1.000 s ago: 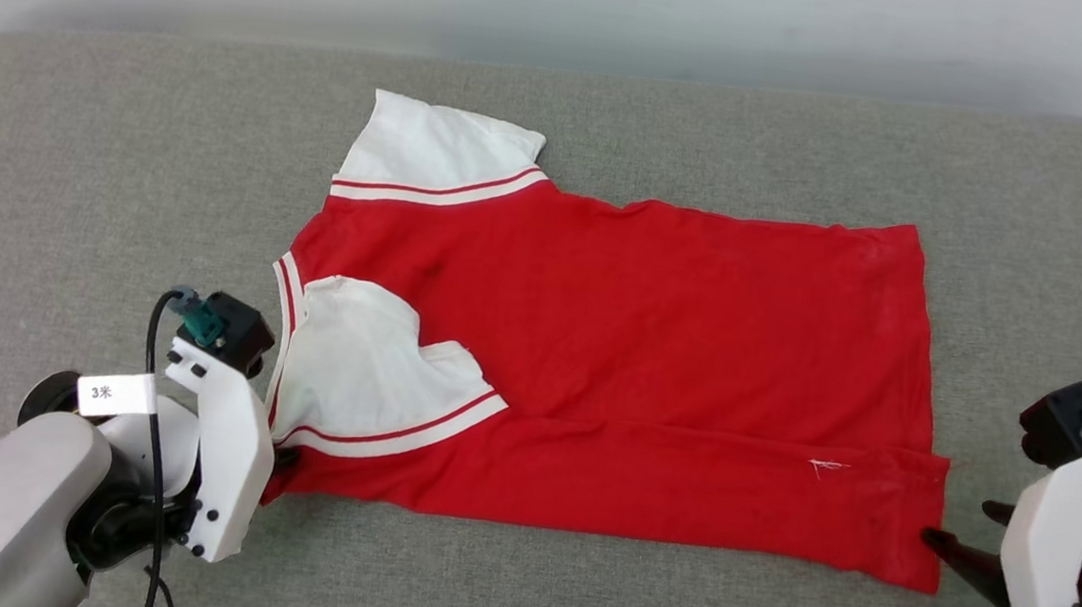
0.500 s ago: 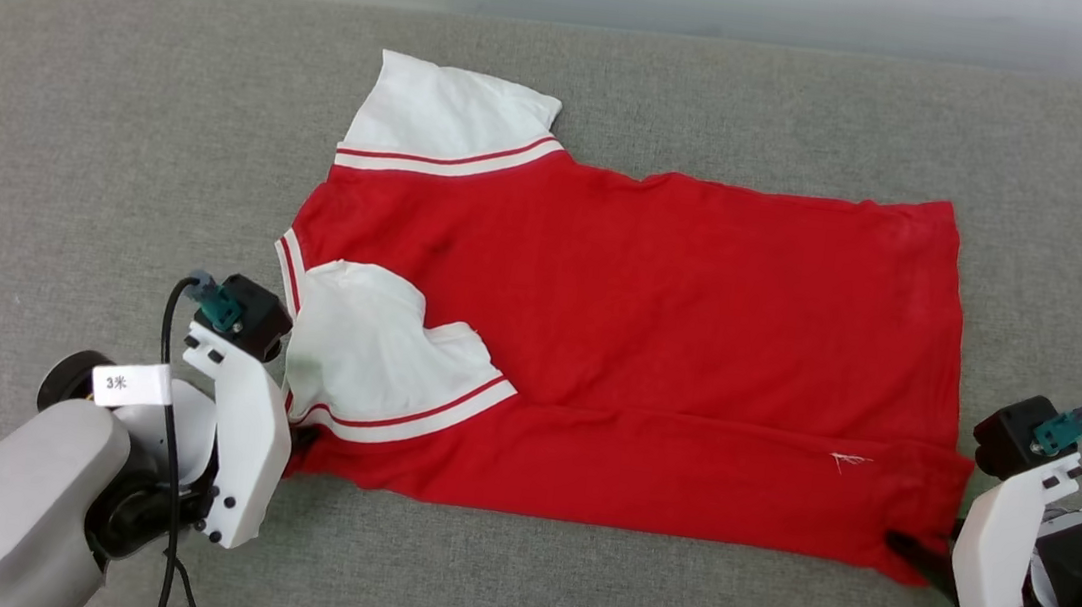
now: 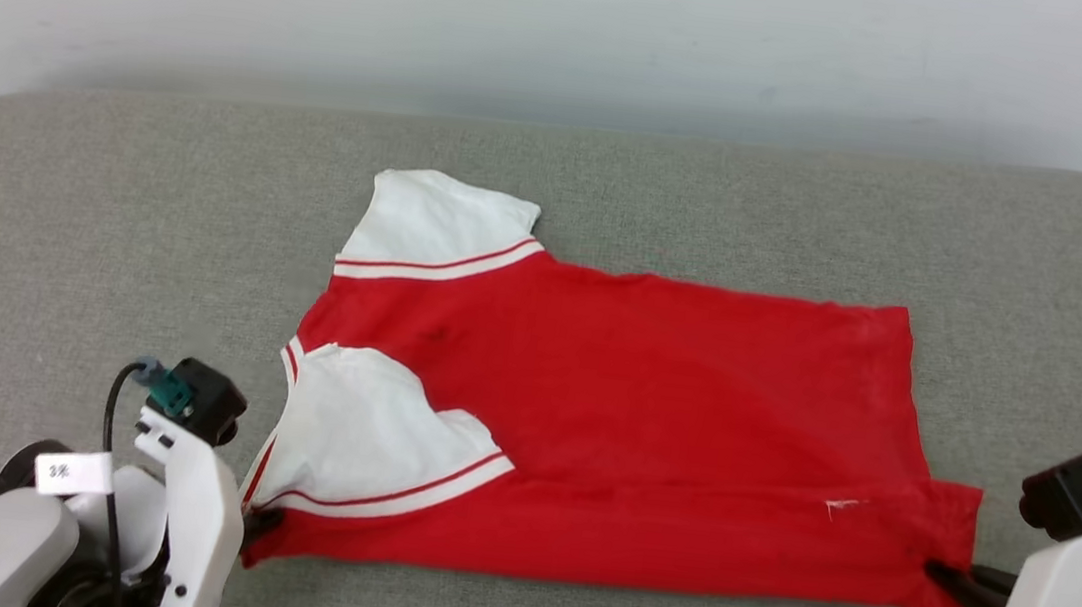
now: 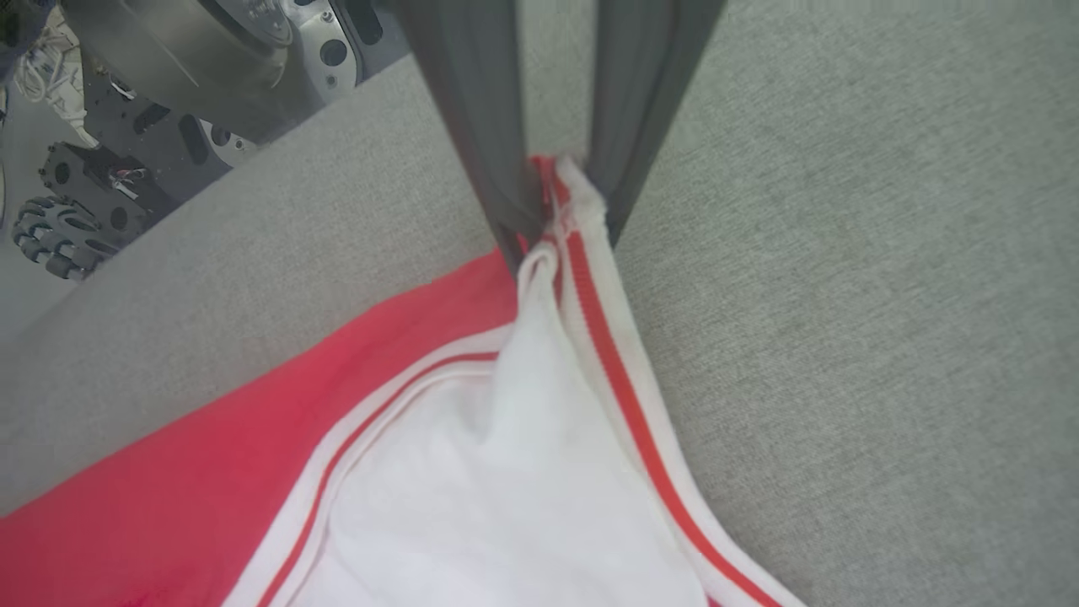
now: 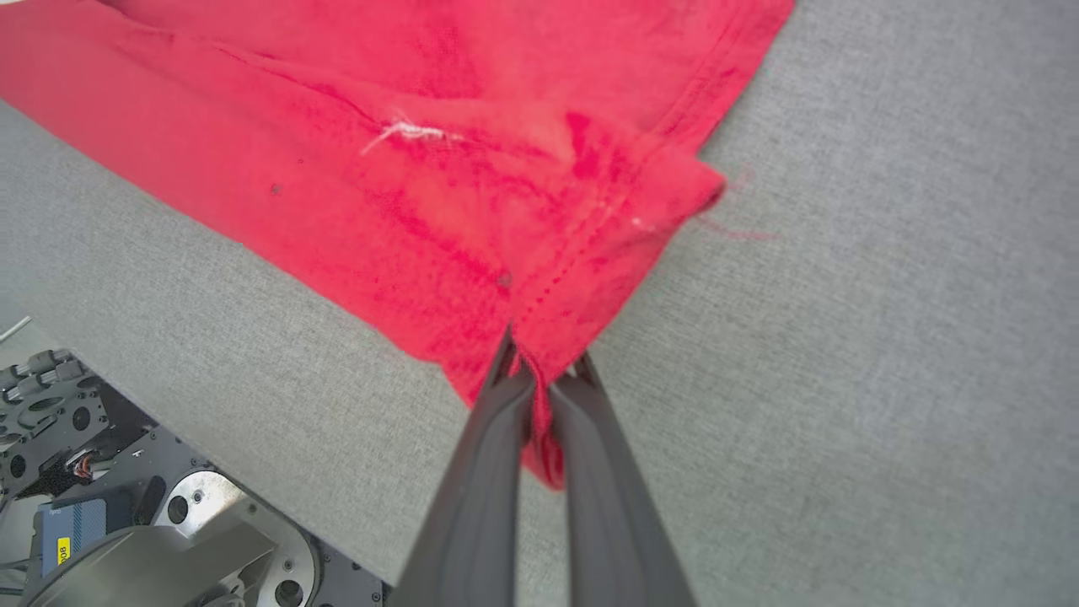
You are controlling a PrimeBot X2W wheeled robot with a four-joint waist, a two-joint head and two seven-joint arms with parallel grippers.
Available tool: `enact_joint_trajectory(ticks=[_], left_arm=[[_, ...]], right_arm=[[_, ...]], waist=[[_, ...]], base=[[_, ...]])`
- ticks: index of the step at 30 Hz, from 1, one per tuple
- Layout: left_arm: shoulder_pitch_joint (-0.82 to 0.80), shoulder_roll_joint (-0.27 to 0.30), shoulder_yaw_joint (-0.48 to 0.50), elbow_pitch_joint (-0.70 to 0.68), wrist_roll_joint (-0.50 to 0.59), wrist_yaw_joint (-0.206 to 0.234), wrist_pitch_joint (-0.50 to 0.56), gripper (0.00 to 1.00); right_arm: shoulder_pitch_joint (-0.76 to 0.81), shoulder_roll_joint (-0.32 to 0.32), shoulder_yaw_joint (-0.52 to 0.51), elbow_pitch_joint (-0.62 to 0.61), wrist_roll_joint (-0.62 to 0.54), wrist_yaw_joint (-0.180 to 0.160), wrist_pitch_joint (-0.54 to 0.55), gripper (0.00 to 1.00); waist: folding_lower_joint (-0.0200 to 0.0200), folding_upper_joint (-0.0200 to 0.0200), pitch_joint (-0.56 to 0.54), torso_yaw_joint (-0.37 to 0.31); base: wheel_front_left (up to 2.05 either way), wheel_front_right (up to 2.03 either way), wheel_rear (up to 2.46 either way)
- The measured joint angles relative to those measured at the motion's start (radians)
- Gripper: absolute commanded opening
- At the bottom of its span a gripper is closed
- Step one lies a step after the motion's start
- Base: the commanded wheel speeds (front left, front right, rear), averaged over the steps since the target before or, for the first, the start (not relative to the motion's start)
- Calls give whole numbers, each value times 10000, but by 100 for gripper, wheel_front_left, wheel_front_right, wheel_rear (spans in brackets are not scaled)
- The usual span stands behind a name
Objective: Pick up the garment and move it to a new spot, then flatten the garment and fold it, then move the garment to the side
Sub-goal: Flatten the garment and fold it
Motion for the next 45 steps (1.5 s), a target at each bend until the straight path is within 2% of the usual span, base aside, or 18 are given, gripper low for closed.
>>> enact_joint_trajectory(ticks=[7,11,17,18,19,20,28,33,36,40,45], left_arm=[[980,337,44,-861,-330,533,-31,0],[1339,297,-90,-784,-347,671,-42,0],[1520,-23,-267,-132,-445,633,-144,0],[1519,-92,-244,-50,-431,635,-276,0],[1520,-159,-213,27,-418,642,-418,53],[1518,-213,-150,107,-364,675,-662,100],[1468,385,581,-443,-224,1024,-1475,100],[756,558,1206,-731,426,1415,-2456,100],[129,460,1417,-637,853,1547,-2976,100],[-894,82,1569,-244,1045,1482,-3225,100],[-2508,-290,1553,616,932,953,-2573,100]], right_arm=[[1235,-190,-905,-648,19,2,439,0],[1588,88,-1179,-412,-44,2,734,0],[1682,639,-1003,393,-355,4,767,0],[1682,721,-1016,489,-387,4,648,13],[1680,788,-1035,539,-395,4,512,53],[1678,869,-1151,566,-560,4,109,100],[1788,1559,-2489,81,-1551,0,-2011,100],[1786,2763,-3797,-466,-2851,0,-3599,100],[1772,3576,-4454,-855,-3728,0,-4357,100],[1776,4477,-4842,-1453,-4592,0,-4876,100],[1775,5076,-4736,-2138,-5074,0,-5012,100]], waist=[[0,0,-44,-34],[0,0,116,-53],[0,0,250,-48],[0,0,255,-35],[0,0,247,-25],[0,0,188,-7],[0,0,-244,6],[0,0,-246,-91],[0,1,-133,-200],[0,0,154,-388],[0,0,824,-661]], base=[[0,0,0],[0,0,0],[0,0,0],[0,0,0],[0,0,0],[0,0,0],[0,0,0],[0,0,0],[0,0,0],[0,0,0],[0,0,0]])
